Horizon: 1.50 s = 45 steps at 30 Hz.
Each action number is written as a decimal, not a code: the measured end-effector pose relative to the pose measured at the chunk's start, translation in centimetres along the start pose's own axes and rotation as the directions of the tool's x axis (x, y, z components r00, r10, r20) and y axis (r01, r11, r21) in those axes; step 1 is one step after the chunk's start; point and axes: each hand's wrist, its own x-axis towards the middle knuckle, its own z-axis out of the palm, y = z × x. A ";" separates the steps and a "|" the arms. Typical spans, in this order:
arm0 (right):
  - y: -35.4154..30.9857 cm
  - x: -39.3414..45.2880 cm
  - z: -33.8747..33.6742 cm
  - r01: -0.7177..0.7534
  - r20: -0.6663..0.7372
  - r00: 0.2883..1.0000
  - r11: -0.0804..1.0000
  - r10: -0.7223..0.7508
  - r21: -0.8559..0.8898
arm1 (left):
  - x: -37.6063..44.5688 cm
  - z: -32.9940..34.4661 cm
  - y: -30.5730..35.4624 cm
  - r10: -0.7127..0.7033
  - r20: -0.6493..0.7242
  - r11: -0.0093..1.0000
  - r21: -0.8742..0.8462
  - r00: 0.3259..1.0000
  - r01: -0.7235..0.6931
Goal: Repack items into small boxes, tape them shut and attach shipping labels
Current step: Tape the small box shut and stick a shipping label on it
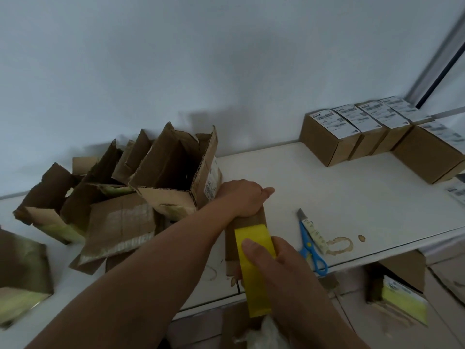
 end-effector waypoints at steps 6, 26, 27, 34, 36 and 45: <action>2.1 -0.8 0.8 -0.024 -0.001 1.000 0.999 0.024 0.045 | -0.1 0.2 0.0 0.002 -0.018 1.000 0.004 1.000 -0.002; 6.4 0.0 2.2 -0.083 -0.001 0.997 0.996 0.083 0.013 | -0.9 1.6 0.2 0.019 -0.296 0.998 0.067 0.955 0.001; 6.5 0.0 2.3 -0.085 -0.001 0.996 0.996 0.085 0.024 | -0.9 1.7 0.1 0.073 -0.398 0.992 0.121 0.915 -0.026; 6.6 -0.2 2.4 -0.078 0.005 0.997 0.995 0.078 0.054 | -1.8 2.6 0.5 0.296 -0.589 0.951 0.254 0.752 -0.176; 6.5 -0.2 2.4 -0.081 0.013 0.997 0.994 0.080 0.078 | -2.6 2.7 0.7 0.261 -0.578 0.964 0.204 0.773 -0.172; 6.7 0.7 1.7 -0.009 0.015 1.000 0.996 0.008 0.089 | -8.8 3.7 -2.2 0.135 -0.094 0.983 -0.114 0.986 -0.146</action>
